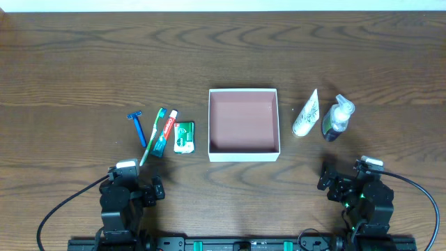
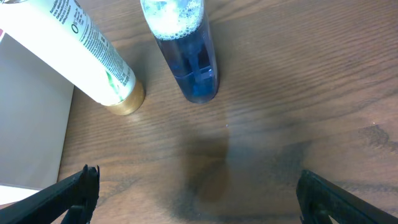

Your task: Pack container

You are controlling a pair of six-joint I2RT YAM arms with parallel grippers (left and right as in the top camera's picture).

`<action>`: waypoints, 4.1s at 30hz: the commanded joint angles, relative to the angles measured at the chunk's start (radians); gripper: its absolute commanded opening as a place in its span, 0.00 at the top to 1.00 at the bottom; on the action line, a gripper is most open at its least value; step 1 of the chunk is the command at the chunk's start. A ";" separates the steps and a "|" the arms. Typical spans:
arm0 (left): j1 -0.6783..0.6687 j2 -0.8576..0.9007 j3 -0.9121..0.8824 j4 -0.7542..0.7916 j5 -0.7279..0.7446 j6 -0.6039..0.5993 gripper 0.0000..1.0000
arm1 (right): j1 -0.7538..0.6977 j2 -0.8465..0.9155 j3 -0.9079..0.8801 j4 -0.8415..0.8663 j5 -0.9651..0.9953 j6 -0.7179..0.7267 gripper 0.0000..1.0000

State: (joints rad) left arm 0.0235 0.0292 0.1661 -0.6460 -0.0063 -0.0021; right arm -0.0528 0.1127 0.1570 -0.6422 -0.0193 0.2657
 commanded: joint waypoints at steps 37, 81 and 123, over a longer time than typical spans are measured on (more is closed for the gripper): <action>0.004 -0.004 -0.012 -0.001 -0.001 0.005 0.02 | 0.007 -0.009 -0.003 -0.001 0.004 -0.016 0.01; 0.004 -0.003 -0.012 -0.001 -0.001 0.005 0.02 | 0.007 0.195 0.293 0.392 -0.285 0.138 0.01; 0.004 -0.004 -0.012 -0.001 -0.001 0.005 0.02 | -0.041 1.709 1.292 -0.536 -0.034 -0.153 0.31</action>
State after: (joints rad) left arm 0.0238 0.0292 0.1661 -0.6464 -0.0059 -0.0021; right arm -0.1020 1.8080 1.4528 -1.1805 -0.0914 0.1040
